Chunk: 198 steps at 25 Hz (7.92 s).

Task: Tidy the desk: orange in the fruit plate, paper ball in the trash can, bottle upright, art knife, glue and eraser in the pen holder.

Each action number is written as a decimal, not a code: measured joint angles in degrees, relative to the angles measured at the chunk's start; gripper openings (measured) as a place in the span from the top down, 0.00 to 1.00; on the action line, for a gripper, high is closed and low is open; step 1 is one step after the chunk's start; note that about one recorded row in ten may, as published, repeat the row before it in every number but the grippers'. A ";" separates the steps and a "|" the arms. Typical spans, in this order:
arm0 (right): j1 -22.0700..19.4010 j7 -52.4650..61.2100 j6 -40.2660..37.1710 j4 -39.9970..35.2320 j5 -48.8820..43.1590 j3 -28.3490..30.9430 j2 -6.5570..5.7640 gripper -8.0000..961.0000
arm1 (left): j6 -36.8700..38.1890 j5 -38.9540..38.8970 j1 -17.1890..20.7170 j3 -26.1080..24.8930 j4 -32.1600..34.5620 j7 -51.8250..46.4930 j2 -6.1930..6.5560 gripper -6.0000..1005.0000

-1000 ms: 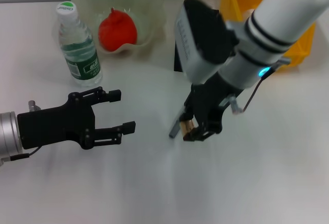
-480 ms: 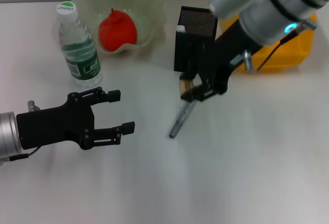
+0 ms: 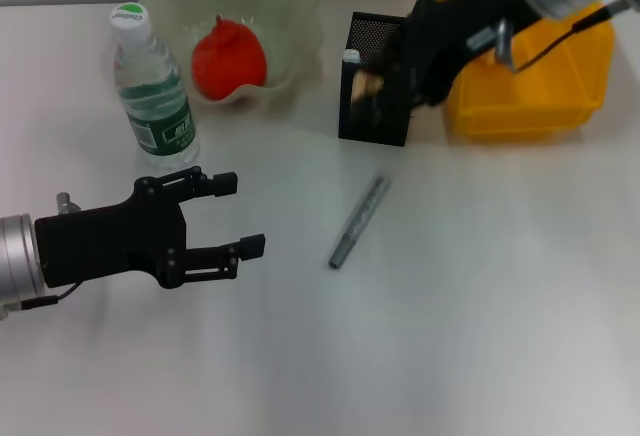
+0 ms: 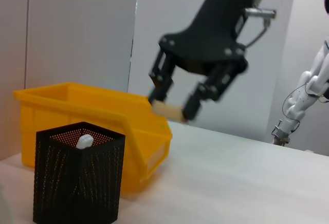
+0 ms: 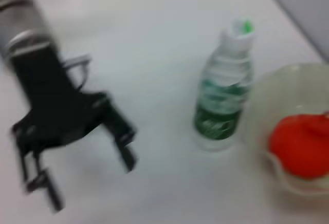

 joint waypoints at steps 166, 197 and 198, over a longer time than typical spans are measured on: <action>-36.61 -72.74 9.12 42.20 33.26 23.07 0.14 0.25 | -10.65 29.93 -33.54 35.54 26.31 -95.66 -1.98 0.16; -35.68 -72.75 9.23 41.74 33.49 23.45 0.38 0.25 | -29.81 19.62 -30.97 56.73 15.22 -89.90 -1.98 0.16; -35.68 -72.75 9.23 41.74 33.49 23.45 0.39 0.25 | -30.11 19.48 -30.87 56.94 15.22 -89.73 -1.98 0.16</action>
